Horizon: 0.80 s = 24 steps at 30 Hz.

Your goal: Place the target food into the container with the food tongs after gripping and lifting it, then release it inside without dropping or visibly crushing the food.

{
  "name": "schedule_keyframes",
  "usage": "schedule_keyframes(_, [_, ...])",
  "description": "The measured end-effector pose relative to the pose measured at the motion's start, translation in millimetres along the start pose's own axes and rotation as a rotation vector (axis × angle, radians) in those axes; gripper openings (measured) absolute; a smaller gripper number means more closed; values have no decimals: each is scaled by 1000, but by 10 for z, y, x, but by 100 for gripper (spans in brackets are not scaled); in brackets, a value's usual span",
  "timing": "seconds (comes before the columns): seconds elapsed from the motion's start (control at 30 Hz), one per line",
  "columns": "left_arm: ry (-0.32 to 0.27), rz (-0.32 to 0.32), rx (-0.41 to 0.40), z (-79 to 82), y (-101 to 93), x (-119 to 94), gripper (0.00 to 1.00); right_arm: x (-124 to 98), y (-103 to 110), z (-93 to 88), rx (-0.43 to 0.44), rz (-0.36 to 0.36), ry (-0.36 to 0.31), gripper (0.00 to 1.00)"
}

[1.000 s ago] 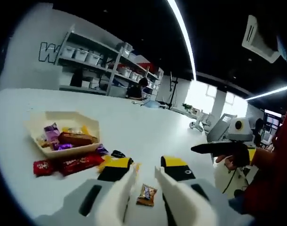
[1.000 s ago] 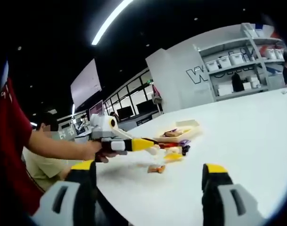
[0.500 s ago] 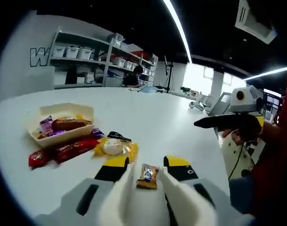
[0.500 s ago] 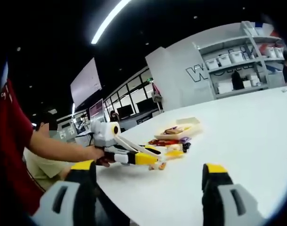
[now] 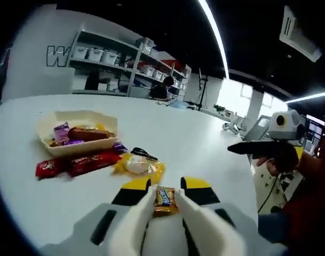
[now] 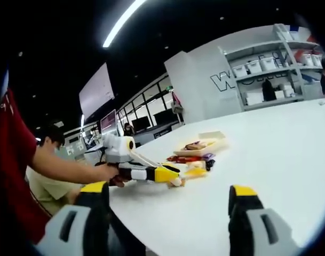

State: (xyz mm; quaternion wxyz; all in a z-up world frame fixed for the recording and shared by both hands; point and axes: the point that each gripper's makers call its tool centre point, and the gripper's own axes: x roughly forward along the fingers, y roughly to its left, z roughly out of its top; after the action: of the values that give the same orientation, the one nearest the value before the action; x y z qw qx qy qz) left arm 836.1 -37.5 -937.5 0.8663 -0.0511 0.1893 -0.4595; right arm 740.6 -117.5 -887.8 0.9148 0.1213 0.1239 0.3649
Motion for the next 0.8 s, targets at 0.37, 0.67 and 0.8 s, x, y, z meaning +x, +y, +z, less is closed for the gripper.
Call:
schedule_keyframes(0.37, [-128,-12,-50,482,109,-254,23,49,56,33,-8,12,-1,92])
schedule_keyframes(0.67, [-145,24,27,681,233,-381,23,67,121,54,-13,20,-4,91])
schedule_keyframes(0.8, [-158,29,39,768,257,-413,24,53,142,47,-15,21,-3,91])
